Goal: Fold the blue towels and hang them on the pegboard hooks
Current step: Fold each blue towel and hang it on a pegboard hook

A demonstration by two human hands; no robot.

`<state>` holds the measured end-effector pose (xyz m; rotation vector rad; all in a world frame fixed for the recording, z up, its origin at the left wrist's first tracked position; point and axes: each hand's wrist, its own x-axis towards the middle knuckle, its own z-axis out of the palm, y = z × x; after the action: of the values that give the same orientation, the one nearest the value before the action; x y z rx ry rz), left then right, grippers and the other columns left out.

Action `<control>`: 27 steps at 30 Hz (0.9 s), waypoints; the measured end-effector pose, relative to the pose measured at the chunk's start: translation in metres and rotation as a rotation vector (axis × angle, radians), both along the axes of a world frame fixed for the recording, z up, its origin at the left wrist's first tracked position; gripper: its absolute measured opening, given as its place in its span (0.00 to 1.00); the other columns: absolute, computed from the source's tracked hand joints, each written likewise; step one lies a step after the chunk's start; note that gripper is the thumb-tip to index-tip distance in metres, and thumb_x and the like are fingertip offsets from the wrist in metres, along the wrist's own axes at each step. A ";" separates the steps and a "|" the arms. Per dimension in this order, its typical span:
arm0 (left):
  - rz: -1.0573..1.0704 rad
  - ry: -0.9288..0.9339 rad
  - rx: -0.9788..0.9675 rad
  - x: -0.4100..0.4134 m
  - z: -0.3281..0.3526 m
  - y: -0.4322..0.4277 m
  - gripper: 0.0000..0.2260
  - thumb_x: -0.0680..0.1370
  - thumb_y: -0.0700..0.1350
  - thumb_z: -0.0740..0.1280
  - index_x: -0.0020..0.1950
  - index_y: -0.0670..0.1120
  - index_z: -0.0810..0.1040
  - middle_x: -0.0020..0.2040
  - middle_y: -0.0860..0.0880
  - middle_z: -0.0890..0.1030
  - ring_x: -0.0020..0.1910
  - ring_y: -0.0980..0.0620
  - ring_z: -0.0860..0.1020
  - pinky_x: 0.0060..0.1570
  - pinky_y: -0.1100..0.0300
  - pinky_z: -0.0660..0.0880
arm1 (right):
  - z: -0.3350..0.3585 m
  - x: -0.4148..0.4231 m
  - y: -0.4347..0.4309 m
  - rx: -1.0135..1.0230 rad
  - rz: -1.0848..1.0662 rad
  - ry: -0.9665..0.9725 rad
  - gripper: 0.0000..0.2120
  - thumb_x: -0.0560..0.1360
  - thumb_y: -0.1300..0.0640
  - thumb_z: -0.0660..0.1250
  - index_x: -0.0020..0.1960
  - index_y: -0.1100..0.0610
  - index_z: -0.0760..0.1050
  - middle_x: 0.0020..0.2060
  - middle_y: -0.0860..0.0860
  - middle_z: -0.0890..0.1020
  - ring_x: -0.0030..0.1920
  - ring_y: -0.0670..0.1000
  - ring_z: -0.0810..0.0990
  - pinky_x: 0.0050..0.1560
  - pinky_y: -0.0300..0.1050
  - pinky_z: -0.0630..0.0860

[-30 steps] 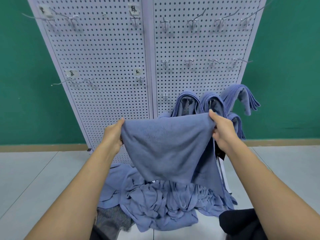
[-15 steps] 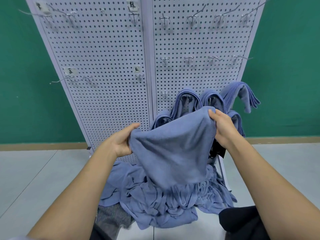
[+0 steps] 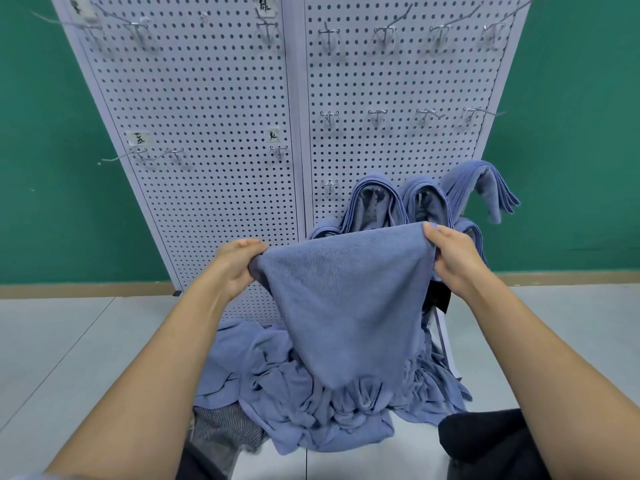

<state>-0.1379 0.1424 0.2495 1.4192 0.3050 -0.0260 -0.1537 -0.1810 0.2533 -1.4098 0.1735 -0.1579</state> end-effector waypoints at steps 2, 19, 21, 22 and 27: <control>0.052 -0.009 0.059 0.001 -0.001 0.002 0.02 0.78 0.35 0.66 0.47 0.41 0.75 0.45 0.43 0.78 0.40 0.52 0.77 0.38 0.60 0.76 | -0.003 0.001 -0.001 -0.026 -0.007 0.003 0.09 0.81 0.58 0.61 0.49 0.61 0.78 0.38 0.51 0.81 0.31 0.44 0.79 0.28 0.36 0.73; 0.088 -0.152 0.088 -0.008 0.011 0.009 0.05 0.74 0.35 0.71 0.47 0.43 0.82 0.44 0.49 0.83 0.40 0.56 0.80 0.39 0.66 0.76 | -0.006 -0.001 -0.003 -0.081 -0.113 0.012 0.06 0.76 0.63 0.67 0.52 0.56 0.77 0.36 0.48 0.76 0.34 0.44 0.69 0.39 0.39 0.67; 0.084 -0.147 0.085 -0.007 0.011 0.011 0.07 0.73 0.34 0.71 0.48 0.43 0.82 0.46 0.48 0.83 0.40 0.55 0.79 0.41 0.65 0.76 | -0.006 0.000 -0.003 -0.083 -0.095 0.013 0.07 0.77 0.63 0.67 0.53 0.55 0.78 0.37 0.47 0.76 0.35 0.44 0.70 0.42 0.38 0.69; 0.086 -0.145 0.090 -0.007 0.011 0.011 0.07 0.73 0.34 0.71 0.49 0.43 0.82 0.46 0.47 0.83 0.40 0.56 0.79 0.41 0.65 0.76 | -0.007 0.001 -0.003 -0.086 -0.091 0.017 0.07 0.77 0.63 0.67 0.53 0.55 0.78 0.37 0.47 0.77 0.35 0.43 0.71 0.43 0.37 0.69; 0.083 -0.164 0.142 -0.010 0.013 0.012 0.10 0.73 0.32 0.70 0.51 0.43 0.82 0.44 0.49 0.81 0.41 0.55 0.77 0.41 0.65 0.75 | -0.008 0.001 -0.005 -0.130 -0.069 0.010 0.09 0.76 0.65 0.67 0.55 0.57 0.78 0.38 0.48 0.79 0.37 0.44 0.74 0.38 0.35 0.71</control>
<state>-0.1474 0.1546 0.2625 1.5379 0.2334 0.1827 -0.1531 -0.1864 0.2458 -1.5347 0.2236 -0.2227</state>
